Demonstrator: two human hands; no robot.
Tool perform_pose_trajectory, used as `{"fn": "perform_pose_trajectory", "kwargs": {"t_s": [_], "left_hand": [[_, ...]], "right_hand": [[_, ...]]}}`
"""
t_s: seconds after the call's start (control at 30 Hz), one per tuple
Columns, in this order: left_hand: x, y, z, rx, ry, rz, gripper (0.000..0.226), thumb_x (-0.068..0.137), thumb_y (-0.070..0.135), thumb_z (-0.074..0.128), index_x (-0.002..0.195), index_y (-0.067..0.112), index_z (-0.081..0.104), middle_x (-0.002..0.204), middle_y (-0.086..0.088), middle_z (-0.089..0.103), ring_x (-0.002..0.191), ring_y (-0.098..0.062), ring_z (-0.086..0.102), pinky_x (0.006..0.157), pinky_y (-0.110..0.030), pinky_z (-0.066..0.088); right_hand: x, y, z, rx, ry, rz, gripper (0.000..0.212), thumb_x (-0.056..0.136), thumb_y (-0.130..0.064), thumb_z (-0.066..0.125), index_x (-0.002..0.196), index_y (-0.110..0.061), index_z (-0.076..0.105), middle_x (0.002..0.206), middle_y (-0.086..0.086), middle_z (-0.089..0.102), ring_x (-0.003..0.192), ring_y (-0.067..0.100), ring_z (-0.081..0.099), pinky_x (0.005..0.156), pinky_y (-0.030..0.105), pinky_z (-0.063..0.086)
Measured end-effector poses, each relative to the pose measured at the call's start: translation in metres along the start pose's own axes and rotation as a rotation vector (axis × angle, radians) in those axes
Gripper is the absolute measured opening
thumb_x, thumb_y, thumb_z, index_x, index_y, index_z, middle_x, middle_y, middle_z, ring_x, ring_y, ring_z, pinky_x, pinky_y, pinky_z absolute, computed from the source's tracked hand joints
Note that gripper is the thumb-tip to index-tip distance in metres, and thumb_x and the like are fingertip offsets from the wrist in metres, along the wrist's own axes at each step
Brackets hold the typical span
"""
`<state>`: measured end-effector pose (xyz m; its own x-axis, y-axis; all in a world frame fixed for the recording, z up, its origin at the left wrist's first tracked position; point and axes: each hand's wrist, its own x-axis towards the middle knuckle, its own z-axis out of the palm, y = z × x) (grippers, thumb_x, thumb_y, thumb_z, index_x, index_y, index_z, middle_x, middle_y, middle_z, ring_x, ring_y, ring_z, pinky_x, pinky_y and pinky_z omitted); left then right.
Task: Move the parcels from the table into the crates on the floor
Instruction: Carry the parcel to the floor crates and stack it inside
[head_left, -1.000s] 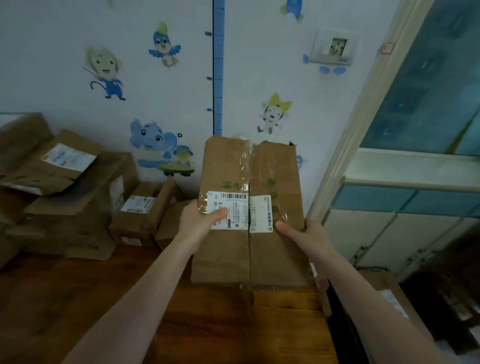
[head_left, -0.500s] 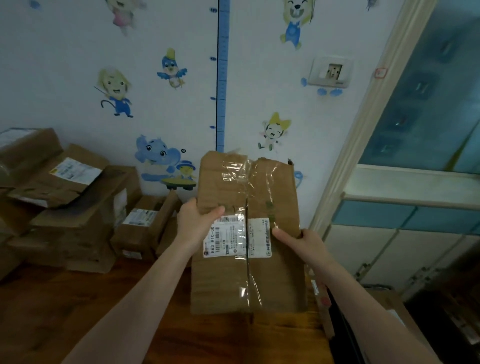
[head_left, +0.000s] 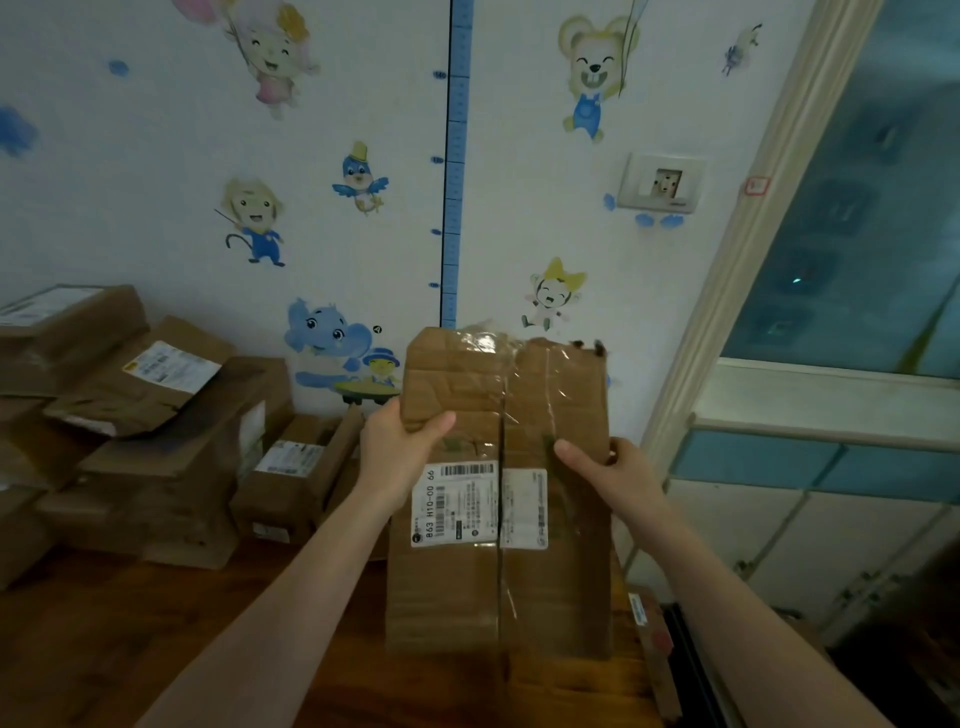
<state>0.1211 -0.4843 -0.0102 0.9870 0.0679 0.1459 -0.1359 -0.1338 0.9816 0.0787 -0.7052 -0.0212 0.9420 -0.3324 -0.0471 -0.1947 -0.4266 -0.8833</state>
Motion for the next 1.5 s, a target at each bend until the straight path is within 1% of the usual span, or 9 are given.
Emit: {"fn": "perform_pose_trajectory", "kwargs": {"t_s": [0.3,0.43,0.57,0.8,0.9,1.0,1.2,1.33,1.5], "left_hand": [[0.002,0.017,0.003,-0.042,-0.097,-0.123,0.044,0.078,0.032,0.075,0.113,0.022,0.052,0.100,0.005,0.061,0.094,-0.014,0.060,0.079,-0.029,0.050],[0.004,0.021,0.002,-0.068,0.005,-0.049,0.027,0.084,0.020,0.070,0.107,0.018,0.057,0.104,-0.001,0.065,0.099,-0.019,0.063,0.084,-0.034,0.052],[-0.002,0.027,0.003,0.016,-0.054,0.076,0.023,0.085,0.018,0.069,0.105,0.018,0.058,0.099,0.002,0.065,0.096,-0.015,0.062,0.081,-0.029,0.051],[0.006,0.042,0.002,0.137,-0.027,0.132,0.045,0.082,0.028,0.072,0.121,0.013,0.055,0.106,0.004,0.061,0.100,-0.015,0.059,0.085,-0.030,0.049],[0.005,0.045,0.001,0.119,0.004,0.164,0.038,0.084,0.023,0.070,0.117,0.011,0.058,0.105,0.000,0.063,0.099,-0.017,0.061,0.083,-0.031,0.051],[0.002,0.048,0.002,0.115,-0.042,0.190,0.031,0.084,0.024,0.070,0.112,0.017,0.057,0.096,0.009,0.061,0.090,-0.007,0.059,0.074,-0.019,0.049],[0.006,0.054,0.008,0.003,0.025,0.002,0.041,0.086,0.045,0.062,0.107,0.012,0.051,0.098,0.003,0.055,0.083,-0.006,0.052,0.064,-0.020,0.038],[0.008,0.053,0.010,-0.052,0.080,-0.037,0.026,0.088,0.026,0.064,0.103,0.011,0.050,0.090,0.004,0.050,0.076,-0.004,0.046,0.061,-0.019,0.035],[0.001,0.053,0.015,-0.060,0.089,0.008,0.029,0.085,0.025,0.068,0.104,0.014,0.049,0.099,0.002,0.055,0.083,-0.006,0.050,0.064,-0.016,0.036]], "right_hand": [[0.007,-0.012,-0.006,0.005,0.138,-0.162,0.048,0.076,-0.042,0.074,0.112,-0.015,0.060,0.106,0.004,0.068,0.096,0.021,0.065,0.087,0.043,0.054],[0.005,-0.020,-0.010,-0.016,0.108,-0.150,0.049,0.074,-0.047,0.074,0.107,-0.018,0.053,0.103,0.000,0.063,0.092,0.017,0.062,0.082,0.034,0.054],[0.007,-0.025,-0.019,0.107,0.068,-0.110,0.061,0.075,-0.049,0.072,0.121,-0.017,0.050,0.112,0.000,0.060,0.101,0.019,0.060,0.087,0.035,0.053],[0.000,-0.022,-0.011,-0.015,0.196,-0.292,0.034,0.084,-0.038,0.068,0.107,-0.014,0.062,0.101,0.003,0.067,0.095,0.023,0.065,0.084,0.041,0.055],[-0.002,-0.026,-0.013,0.062,0.146,-0.240,0.037,0.081,-0.042,0.069,0.107,-0.018,0.058,0.099,-0.004,0.064,0.093,0.018,0.063,0.082,0.037,0.055],[-0.002,-0.032,-0.020,0.247,0.061,-0.134,0.029,0.081,-0.045,0.066,0.097,-0.023,0.057,0.094,-0.006,0.063,0.087,0.013,0.062,0.075,0.032,0.055],[-0.002,-0.032,-0.018,0.010,0.242,-0.317,0.030,0.089,-0.036,0.062,0.079,-0.008,0.062,0.074,0.002,0.063,0.073,0.021,0.063,0.060,0.027,0.049],[-0.006,-0.039,-0.020,0.051,0.221,-0.357,0.026,0.086,-0.037,0.065,0.091,-0.011,0.063,0.085,0.000,0.066,0.083,0.016,0.064,0.069,0.026,0.053],[-0.003,-0.054,-0.023,0.450,0.164,-0.077,0.043,0.085,-0.049,0.062,0.094,-0.007,0.062,0.098,0.018,0.067,0.096,0.031,0.065,0.087,0.039,0.053]]}}
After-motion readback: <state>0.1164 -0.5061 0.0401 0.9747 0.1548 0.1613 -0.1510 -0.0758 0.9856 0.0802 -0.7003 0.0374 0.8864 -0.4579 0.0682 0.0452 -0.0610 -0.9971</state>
